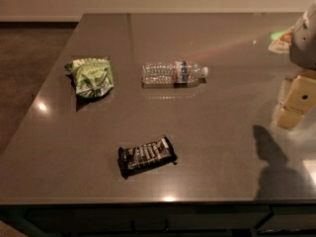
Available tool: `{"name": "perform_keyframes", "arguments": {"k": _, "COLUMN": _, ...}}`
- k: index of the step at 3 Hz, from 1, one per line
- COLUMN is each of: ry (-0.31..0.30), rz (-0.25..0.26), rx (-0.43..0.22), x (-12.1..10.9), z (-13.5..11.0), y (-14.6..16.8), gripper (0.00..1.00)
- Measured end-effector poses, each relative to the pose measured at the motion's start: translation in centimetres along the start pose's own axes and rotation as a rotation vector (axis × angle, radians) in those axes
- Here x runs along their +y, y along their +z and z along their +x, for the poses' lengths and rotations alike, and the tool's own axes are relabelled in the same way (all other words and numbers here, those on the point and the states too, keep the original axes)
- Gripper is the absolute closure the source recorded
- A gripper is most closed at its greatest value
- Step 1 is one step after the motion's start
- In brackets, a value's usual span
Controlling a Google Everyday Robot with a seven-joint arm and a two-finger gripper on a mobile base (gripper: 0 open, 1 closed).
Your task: Place water bottle upright
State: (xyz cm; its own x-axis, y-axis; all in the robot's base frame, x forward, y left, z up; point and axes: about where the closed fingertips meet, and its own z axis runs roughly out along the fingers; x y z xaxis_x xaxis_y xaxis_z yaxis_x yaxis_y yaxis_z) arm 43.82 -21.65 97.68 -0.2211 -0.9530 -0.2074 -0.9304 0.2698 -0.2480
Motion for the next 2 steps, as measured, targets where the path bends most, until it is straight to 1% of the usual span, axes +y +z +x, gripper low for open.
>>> {"name": "perform_keyframes", "arguments": {"k": 1, "ry": 0.0, "rz": 0.0, "rx": 0.0, "x": 0.0, "z": 0.0, "y": 0.0, "gripper": 0.0}}
{"name": "perform_keyframes", "arguments": {"k": 2, "ry": -0.039, "rz": -0.006, "rx": -0.025, "x": -1.8, "z": -2.3, "y": 0.9, "gripper": 0.0}}
